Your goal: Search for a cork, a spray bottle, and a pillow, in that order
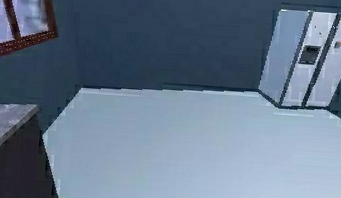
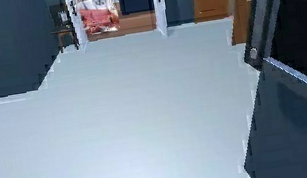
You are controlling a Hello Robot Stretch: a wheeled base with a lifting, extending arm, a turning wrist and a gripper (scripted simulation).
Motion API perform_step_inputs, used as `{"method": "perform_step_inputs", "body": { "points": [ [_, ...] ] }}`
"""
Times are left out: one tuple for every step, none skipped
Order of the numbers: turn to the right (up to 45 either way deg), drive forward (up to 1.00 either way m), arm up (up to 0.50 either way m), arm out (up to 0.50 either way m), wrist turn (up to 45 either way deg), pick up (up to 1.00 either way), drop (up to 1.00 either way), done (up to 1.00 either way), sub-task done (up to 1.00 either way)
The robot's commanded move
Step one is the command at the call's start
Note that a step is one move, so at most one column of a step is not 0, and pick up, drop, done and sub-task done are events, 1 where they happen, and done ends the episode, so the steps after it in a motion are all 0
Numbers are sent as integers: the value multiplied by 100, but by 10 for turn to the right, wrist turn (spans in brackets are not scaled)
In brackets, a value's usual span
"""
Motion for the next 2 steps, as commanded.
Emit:
{"method": "perform_step_inputs", "body": {
  "points": [
    [-450,0,0,0,0,0,0,0,0],
    [-450,0,0,0,0,0,0,0,0]
  ]
}}
